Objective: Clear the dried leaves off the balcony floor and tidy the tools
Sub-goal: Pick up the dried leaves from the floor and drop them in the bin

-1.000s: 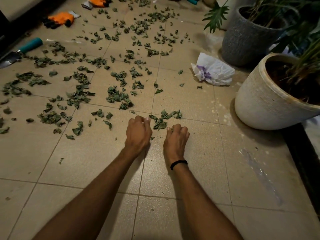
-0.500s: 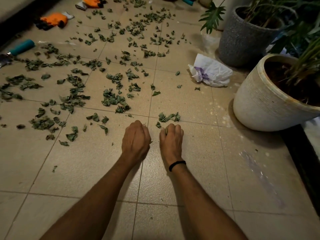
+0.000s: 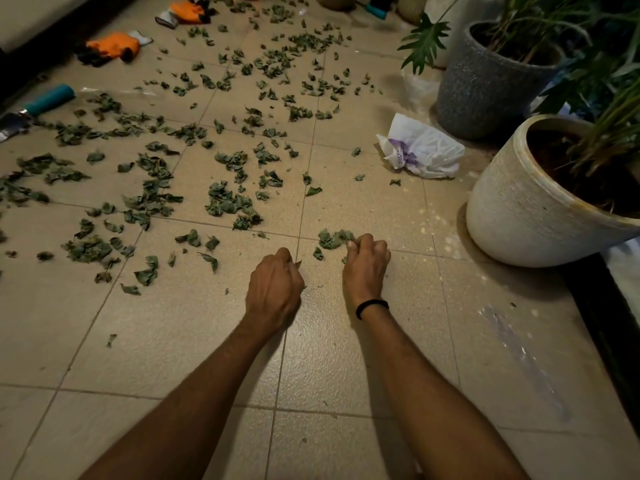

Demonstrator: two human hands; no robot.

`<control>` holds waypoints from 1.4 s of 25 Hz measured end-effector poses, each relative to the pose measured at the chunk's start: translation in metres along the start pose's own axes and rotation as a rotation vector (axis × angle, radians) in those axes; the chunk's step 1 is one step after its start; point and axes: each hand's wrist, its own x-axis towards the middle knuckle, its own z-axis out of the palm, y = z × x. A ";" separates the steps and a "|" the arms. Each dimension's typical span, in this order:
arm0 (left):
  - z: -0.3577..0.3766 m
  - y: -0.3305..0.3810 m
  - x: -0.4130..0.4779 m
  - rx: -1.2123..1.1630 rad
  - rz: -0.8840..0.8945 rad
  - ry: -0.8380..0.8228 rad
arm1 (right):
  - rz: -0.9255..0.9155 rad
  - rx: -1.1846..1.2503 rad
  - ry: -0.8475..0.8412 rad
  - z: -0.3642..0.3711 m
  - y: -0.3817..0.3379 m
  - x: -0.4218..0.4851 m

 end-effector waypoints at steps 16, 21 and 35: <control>0.031 0.006 -0.008 0.444 0.228 0.071 | -0.131 -0.054 -0.123 0.008 -0.017 0.021; 0.015 0.000 -0.027 0.362 0.101 0.082 | -0.374 -0.164 -0.162 0.014 -0.021 0.024; -0.011 0.002 -0.040 -0.168 -0.251 0.297 | -0.230 -0.012 -0.136 -0.017 0.020 -0.039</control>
